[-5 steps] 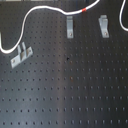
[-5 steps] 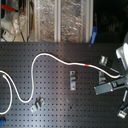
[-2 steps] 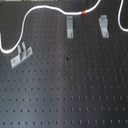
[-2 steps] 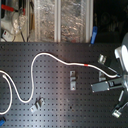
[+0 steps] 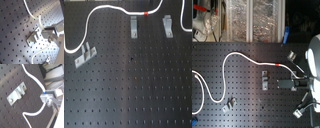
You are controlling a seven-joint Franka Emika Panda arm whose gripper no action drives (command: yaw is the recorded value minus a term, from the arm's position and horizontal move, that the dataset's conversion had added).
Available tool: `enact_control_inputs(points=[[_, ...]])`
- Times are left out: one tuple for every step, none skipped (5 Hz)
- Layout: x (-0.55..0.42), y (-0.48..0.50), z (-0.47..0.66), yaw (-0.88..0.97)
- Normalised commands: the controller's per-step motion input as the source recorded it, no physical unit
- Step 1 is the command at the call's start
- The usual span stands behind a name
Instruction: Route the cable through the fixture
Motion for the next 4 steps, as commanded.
enact_control_inputs(points=[[-0.154, 0.082, 0.0, 0.25], [0.0, 0.0, 0.03, 0.0], [-0.191, 0.01, 0.19, 0.0], [-0.264, 0.006, 0.21, 0.0]])
